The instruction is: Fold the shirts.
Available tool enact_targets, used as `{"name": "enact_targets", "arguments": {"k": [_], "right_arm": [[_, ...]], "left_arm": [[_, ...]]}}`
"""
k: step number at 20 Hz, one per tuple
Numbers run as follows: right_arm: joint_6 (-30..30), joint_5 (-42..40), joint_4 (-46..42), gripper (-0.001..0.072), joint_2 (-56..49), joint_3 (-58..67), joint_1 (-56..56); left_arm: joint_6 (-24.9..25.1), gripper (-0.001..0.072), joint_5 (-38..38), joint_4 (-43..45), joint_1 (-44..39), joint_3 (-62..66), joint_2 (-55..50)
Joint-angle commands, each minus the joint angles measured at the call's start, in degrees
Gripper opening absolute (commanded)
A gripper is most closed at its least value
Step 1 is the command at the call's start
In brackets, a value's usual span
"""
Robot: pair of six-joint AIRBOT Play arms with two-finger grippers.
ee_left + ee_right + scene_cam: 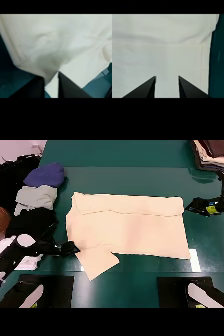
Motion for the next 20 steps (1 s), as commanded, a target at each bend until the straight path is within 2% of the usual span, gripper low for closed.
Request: {"name": "enact_targets", "arguments": {"k": [1,5,7,8,9,11,13,14,20], "right_arm": [[0.00,0.79,-0.31,0.0348,0.09,-0.02,-0.22],[-0.02,9.01,-1.84,0.0348,1.31,-3.37,-5.81],[0.00,11.41,-6.91,0.0349,3.93,-9.70,-10.10],[-0.02,12.33,-9.33,0.0441,5.01,-13.16,-12.24],[0.00,13.11,-10.36,0.0572,5.77,-16.61,-14.58],[0.00,13.22,-10.51,0.0566,6.71,-23.37,-19.61],[0.00,12.28,-10.51,0.0467,6.93,-27.85,-22.56],[0.00,11.50,-10.45,0.0446,6.91,-29.33,-23.34],[0.00,6.27,-3.91,0.0445,6.88,-32.76,-21.55]], "left_arm": [[3.45,0.0027,-1.57,-3.43,0.00,-0.70,0.07],[4.98,0.0026,-4.83,-3.74,0.00,3.98,0.07],[5.86,0.0026,-5.88,-3.74,0.00,7.10,0.07],[5.86,0.0027,-5.66,-3.76,0.00,8.33,0.07],[5.86,0.0027,-5.11,-3.78,0.00,9.35,0.04],[5.86,0.0027,-3.89,-3.80,0.00,10.34,0.04],[5.86,0.0026,-2.80,-3.80,0.00,10.40,0.04],[5.86,0.0027,-2.54,-3.78,0.00,10.40,0.04],[5.86,0.0027,-1.81,-3.80,0.00,10.40,0.04]]}}
